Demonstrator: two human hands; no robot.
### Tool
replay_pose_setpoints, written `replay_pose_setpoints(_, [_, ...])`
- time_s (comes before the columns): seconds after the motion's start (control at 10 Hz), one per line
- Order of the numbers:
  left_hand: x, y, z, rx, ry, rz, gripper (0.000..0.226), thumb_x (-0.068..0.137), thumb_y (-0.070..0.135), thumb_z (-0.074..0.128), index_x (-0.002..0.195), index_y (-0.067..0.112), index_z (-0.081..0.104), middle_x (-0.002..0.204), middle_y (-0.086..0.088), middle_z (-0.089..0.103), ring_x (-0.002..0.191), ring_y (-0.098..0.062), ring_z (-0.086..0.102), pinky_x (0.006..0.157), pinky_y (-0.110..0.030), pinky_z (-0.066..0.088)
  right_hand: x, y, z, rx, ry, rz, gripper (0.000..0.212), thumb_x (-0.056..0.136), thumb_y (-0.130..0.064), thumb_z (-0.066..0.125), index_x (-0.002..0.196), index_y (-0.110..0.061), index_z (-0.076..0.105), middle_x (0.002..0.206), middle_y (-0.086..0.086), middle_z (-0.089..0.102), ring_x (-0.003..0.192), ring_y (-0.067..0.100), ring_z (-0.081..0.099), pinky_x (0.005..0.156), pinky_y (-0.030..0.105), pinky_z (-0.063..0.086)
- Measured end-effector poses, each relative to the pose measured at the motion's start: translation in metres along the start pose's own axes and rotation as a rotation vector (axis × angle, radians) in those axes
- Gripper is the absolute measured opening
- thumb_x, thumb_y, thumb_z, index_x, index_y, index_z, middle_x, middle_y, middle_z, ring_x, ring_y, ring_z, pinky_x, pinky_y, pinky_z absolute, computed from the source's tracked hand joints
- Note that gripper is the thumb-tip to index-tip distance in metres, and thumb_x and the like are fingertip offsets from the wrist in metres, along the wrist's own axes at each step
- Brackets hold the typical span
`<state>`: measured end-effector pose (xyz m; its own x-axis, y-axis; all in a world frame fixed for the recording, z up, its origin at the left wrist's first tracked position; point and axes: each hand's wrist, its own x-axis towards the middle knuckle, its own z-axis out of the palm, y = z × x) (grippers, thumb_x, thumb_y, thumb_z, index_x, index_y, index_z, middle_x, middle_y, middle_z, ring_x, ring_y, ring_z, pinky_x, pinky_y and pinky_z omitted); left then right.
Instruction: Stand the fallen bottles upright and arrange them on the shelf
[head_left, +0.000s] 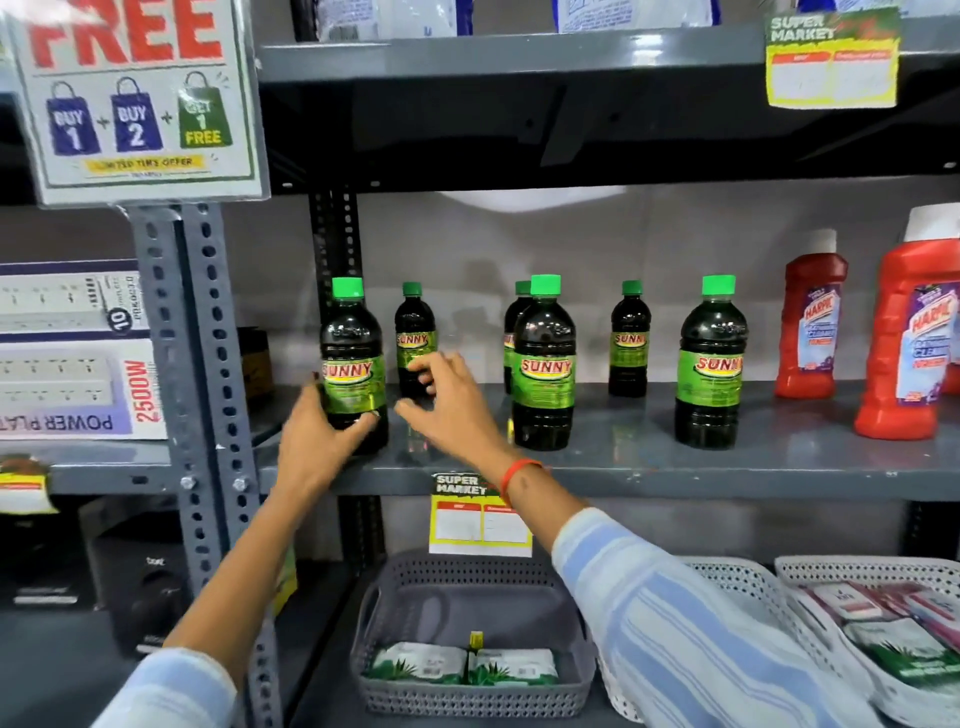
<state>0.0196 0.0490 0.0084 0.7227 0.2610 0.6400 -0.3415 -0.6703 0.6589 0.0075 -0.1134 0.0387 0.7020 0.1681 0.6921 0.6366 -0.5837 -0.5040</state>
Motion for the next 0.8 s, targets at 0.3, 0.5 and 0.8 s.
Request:
replay_pose_setpoints(0.3, [0.013,-0.007,-0.005,-0.051,-0.218,0.043,0.048,0.075,0.021,0.077,0.115,0.005,0.057,0.112,-0.016,0.067,0.103,-0.029,0.061,0.079,-0.032,0.043,0.02,0.003,0.037,0.268,-0.251,0.351,0.041,0.092,-0.015,0.048,0.132,-0.009,0.05,0.128,0.015,0.061,0.106,0.022,0.056,0.088,0.03,0.043])
replay_pose_setpoints(0.5, [0.01,-0.005,-0.007,0.043,-0.219,0.024,0.051,0.075,0.033,0.075,0.115,0.008,0.056,0.114,-0.016,0.066,0.106,-0.033,0.058,0.084,-0.039,0.046,0.021,0.001,0.037,0.329,-0.227,0.383,0.041,0.089,-0.014,0.048,0.13,-0.008,0.049,0.095,0.01,0.06,0.07,0.014,0.051,0.063,0.028,0.043])
replay_pose_setpoints(0.8, [-0.016,0.035,-0.026,0.359,-0.227,-0.049,0.047,0.075,0.043,0.073,0.097,0.003,0.062,0.096,-0.018,0.067,0.089,-0.034,0.061,0.068,-0.036,0.046,0.015,0.0,0.018,0.147,-0.307,0.42,0.038,0.087,-0.02,0.054,0.12,0.0,0.056,0.094,0.011,0.062,0.081,0.02,0.056,0.081,0.032,0.049])
